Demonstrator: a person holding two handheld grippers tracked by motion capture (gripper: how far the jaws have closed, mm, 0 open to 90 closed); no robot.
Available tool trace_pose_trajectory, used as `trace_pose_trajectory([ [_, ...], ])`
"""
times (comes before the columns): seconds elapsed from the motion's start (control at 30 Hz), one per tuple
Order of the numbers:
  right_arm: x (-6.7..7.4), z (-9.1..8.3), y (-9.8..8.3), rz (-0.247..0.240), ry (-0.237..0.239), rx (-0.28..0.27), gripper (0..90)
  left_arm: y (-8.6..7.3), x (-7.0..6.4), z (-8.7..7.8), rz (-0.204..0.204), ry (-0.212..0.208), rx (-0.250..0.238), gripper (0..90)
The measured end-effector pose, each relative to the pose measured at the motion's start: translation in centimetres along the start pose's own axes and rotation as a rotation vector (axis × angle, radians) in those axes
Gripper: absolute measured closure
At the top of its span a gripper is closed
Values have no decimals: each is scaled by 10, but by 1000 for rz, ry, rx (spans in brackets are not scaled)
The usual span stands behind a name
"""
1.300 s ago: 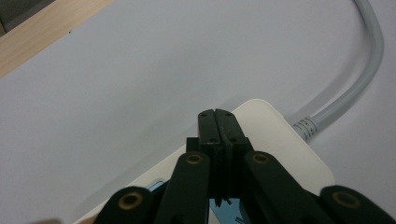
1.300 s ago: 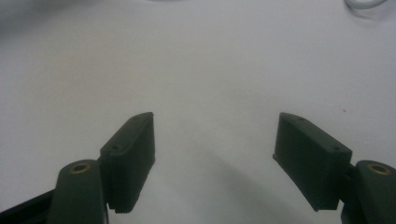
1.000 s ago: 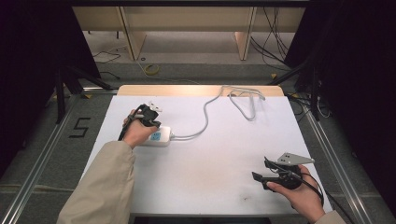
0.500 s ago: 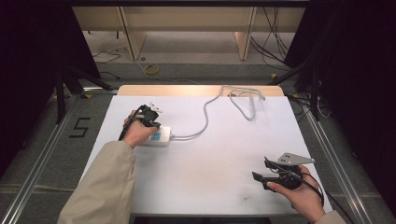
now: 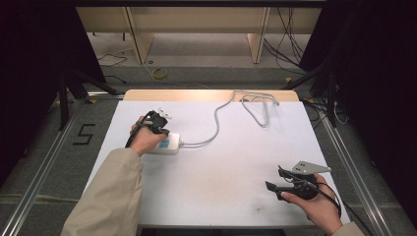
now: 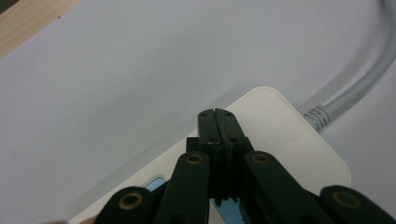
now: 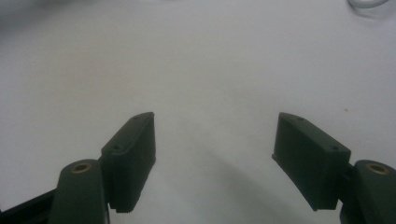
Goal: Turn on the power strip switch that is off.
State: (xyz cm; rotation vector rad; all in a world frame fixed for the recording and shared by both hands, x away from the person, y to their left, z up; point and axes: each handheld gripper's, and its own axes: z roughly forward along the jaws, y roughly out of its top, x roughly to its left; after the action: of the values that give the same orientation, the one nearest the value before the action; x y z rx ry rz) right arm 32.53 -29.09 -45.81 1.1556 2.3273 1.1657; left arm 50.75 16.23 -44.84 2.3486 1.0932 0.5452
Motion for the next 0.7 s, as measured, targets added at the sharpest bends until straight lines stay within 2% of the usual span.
trace_pose_trajectory([
  [0.37,0,0,0,-2,-1,-3,300,1,1,1,-10,-4,4,900],
  [0.57,0,0,0,-2,-2,-2,301,3,-1,1,13,8,26,900],
  [0.7,0,0,0,-3,-2,-1,302,3,-1,1,12,5,27,900],
])
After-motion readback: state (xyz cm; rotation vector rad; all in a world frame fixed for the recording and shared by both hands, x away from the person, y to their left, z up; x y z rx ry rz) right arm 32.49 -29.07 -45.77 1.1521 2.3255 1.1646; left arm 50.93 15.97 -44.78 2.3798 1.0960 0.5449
